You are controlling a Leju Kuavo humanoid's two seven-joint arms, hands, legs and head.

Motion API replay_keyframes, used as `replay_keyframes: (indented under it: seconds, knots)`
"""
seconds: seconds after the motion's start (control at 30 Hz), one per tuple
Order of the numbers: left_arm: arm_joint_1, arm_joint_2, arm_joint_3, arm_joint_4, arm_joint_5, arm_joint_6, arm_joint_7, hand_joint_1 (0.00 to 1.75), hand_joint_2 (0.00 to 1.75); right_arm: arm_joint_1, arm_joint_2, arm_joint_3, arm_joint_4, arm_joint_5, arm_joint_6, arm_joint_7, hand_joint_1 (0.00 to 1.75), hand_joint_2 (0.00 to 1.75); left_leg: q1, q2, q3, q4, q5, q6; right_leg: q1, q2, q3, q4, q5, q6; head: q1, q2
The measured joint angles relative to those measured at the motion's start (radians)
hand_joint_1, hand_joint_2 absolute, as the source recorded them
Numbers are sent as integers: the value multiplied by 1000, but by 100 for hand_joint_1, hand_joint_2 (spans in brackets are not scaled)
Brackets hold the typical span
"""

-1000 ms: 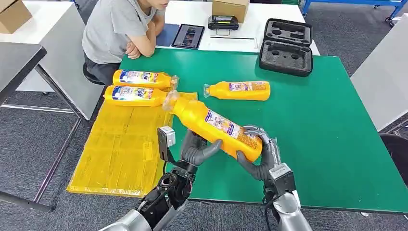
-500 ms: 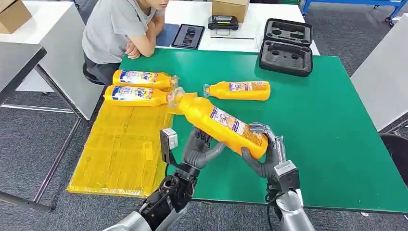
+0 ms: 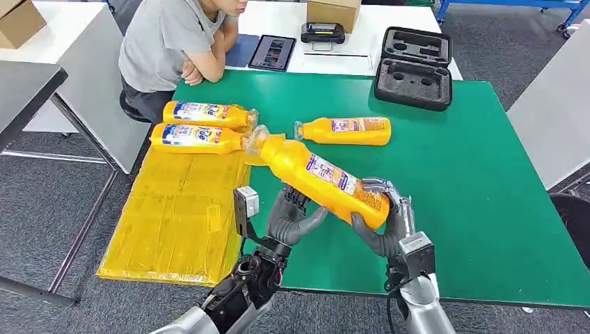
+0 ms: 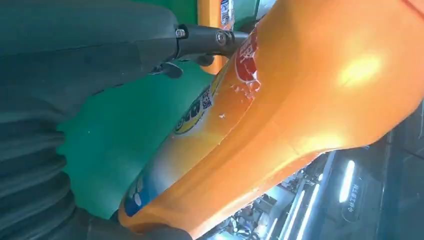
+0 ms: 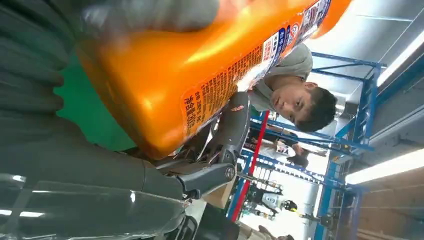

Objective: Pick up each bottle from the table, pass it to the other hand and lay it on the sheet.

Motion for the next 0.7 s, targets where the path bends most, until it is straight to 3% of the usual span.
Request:
replay_keyframes:
  seconds: [0.3, 0.7]
  knots:
    - [-1, 0, -9, 0, 17, 6, 0, 0, 175, 12, 9, 11, 8, 2, 20, 0, 152, 175, 0, 0, 0, 0, 0, 0, 0, 0, 0, 0, 0, 0, 0, 0]
    - [-1, 0, -5, -6, 13, 11, 0, 0, 175, 9, 9, 25, 22, -13, 20, 0, 152, 175, 0, 0, 0, 0, 0, 0, 0, 0, 0, 0, 0, 0, 0, 0]
